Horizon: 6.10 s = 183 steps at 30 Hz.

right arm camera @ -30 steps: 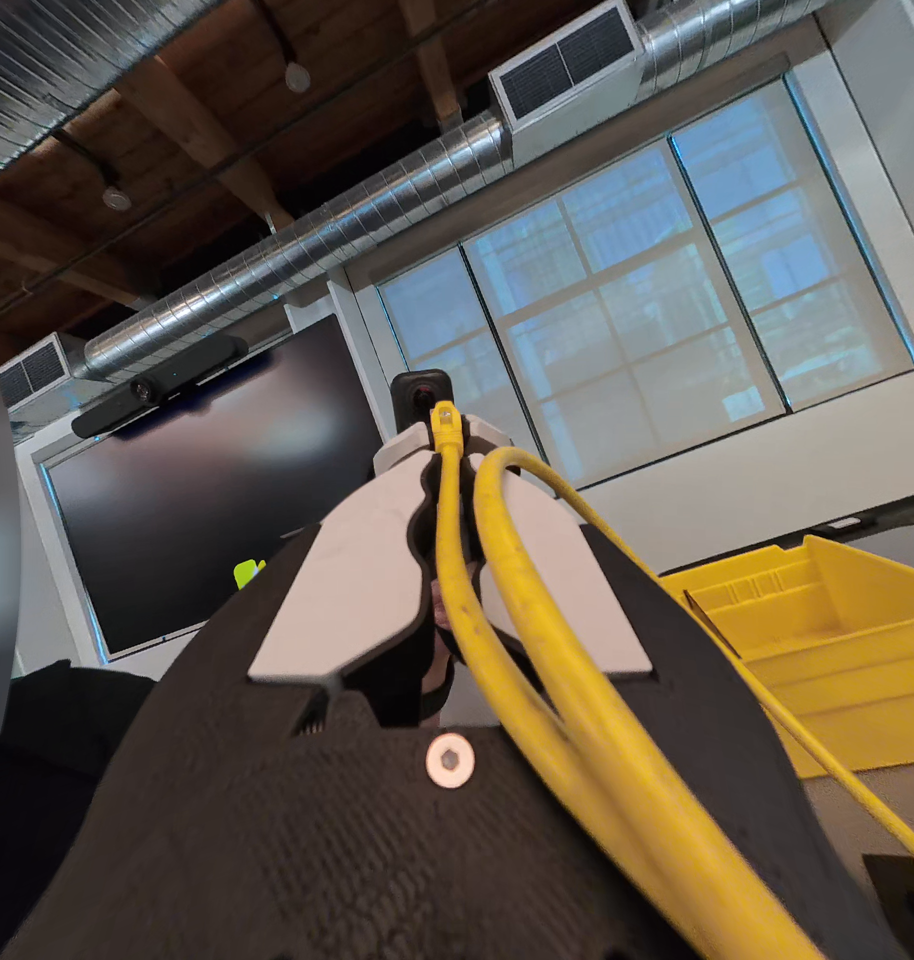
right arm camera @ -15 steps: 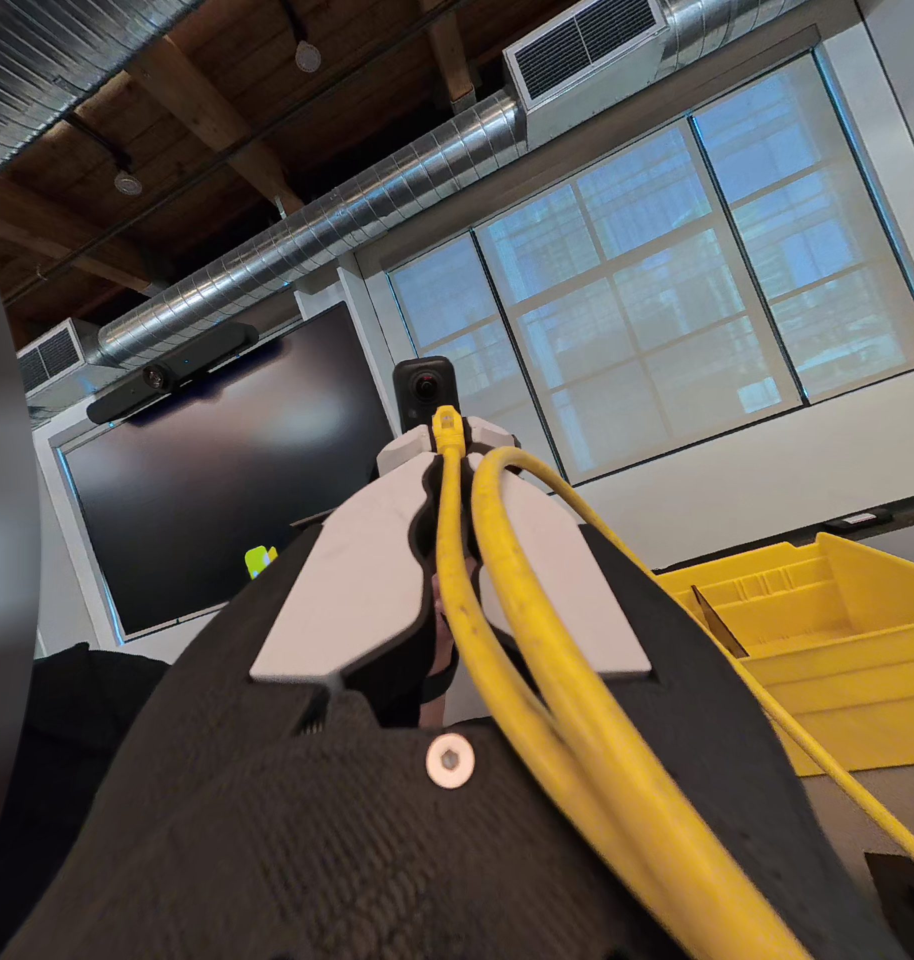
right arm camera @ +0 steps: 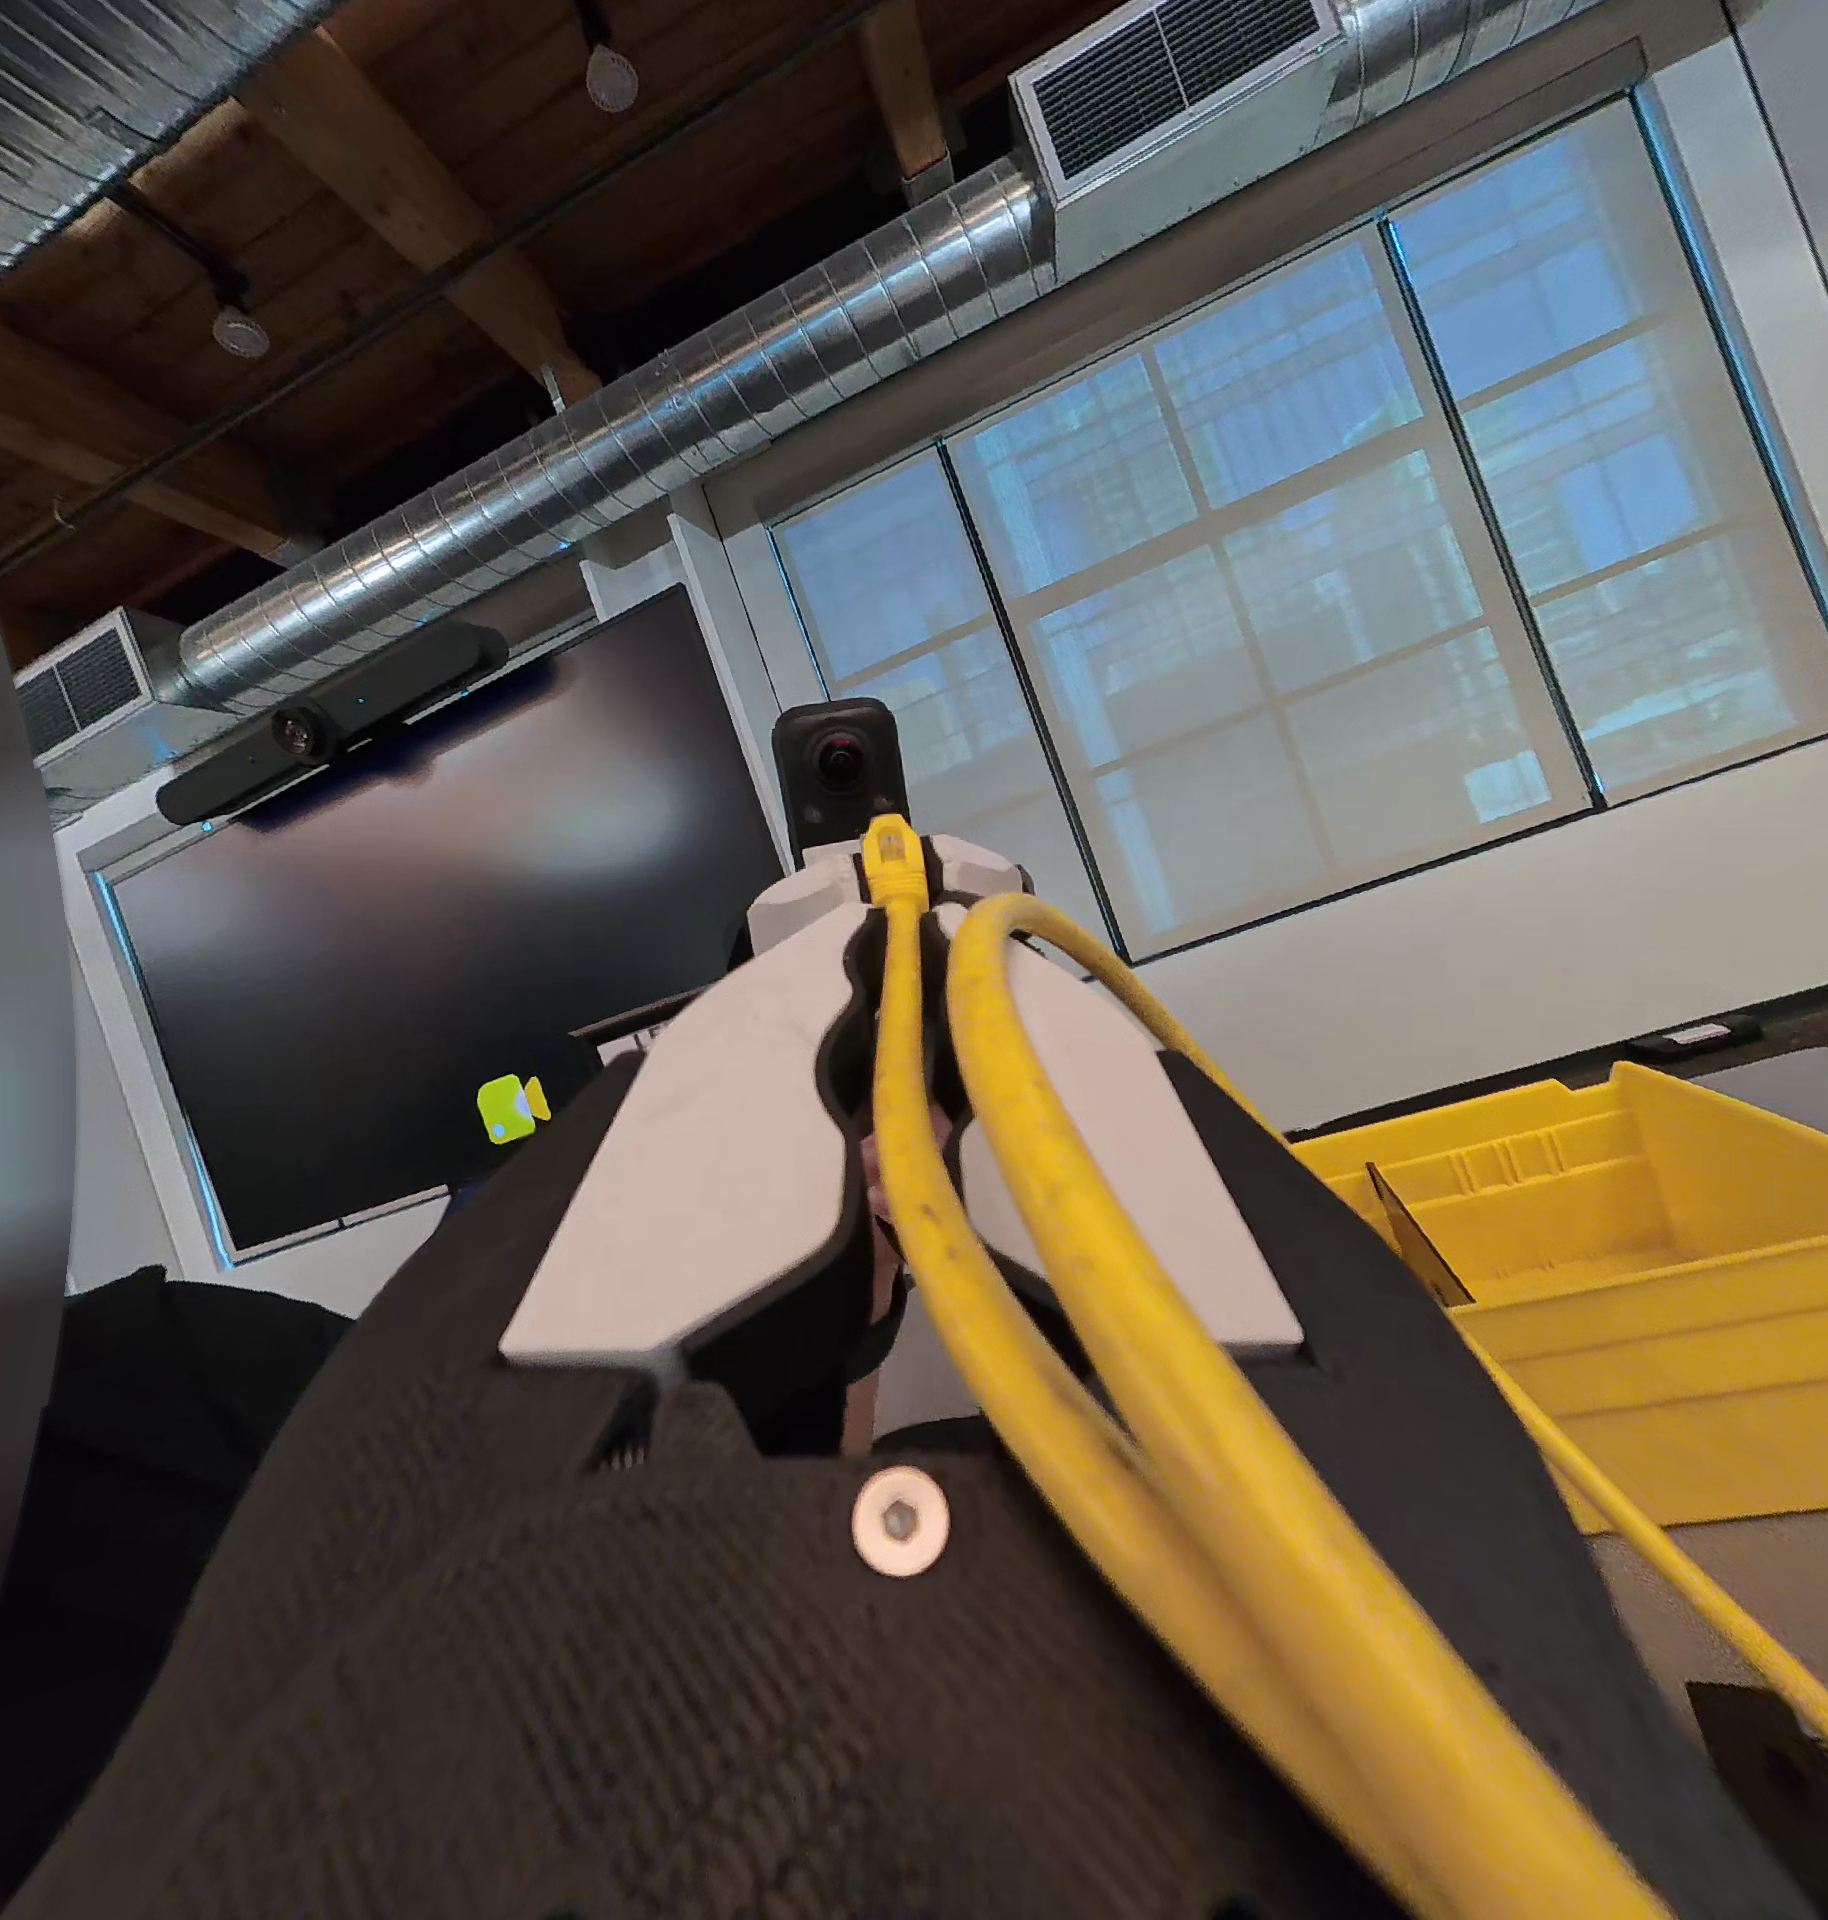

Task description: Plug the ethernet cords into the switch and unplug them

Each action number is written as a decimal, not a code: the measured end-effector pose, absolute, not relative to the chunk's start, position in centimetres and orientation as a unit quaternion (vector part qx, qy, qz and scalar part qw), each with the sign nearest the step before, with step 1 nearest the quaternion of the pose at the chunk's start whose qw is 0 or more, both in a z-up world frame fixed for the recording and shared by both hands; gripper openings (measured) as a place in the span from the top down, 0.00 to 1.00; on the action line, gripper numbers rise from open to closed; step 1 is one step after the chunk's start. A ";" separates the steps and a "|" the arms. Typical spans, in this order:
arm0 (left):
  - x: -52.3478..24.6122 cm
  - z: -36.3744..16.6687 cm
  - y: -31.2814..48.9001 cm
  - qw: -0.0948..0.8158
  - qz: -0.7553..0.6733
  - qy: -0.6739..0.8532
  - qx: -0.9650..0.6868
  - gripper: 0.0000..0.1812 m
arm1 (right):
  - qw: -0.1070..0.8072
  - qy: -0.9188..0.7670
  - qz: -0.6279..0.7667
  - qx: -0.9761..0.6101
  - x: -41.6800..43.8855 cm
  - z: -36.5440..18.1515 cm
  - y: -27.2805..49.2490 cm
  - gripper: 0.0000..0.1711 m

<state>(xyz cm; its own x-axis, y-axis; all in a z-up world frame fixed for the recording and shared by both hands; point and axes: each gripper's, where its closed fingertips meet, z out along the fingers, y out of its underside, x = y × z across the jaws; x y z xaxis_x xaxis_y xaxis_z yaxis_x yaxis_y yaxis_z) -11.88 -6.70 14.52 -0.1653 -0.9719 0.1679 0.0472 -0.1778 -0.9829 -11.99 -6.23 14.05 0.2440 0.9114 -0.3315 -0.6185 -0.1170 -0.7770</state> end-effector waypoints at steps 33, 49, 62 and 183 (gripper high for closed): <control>-9.9 -10.9 7.6 0.173 0.034 0.854 -0.489 0.52 | 0.741 -0.267 0.493 -0.370 -3.1 22.7 -16.1 0.96; -12.8 -16.1 8.4 0.021 0.070 0.800 -0.595 0.56 | 0.732 -0.270 0.509 -0.365 -2.7 22.6 -16.0 0.96; -14.5 -14.3 -0.4 0.101 -0.033 0.694 -0.712 0.57 | 0.719 -0.304 0.513 -0.358 -4.9 22.9 -17.5 0.96; -15.5 25.5 1.3 0.638 0.071 0.567 -0.517 0.67 | 0.890 -0.145 0.216 -0.375 -10.6 19.8 -12.7 0.96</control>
<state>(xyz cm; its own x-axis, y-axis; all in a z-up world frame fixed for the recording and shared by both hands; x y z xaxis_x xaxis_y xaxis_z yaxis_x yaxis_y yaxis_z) -15.53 1.34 25.53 0.3478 -0.4952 -0.7962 -0.6768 0.4550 -0.5787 -10.55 -12.70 19.76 0.8643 0.4937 0.0961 -0.2759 0.6251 -0.7302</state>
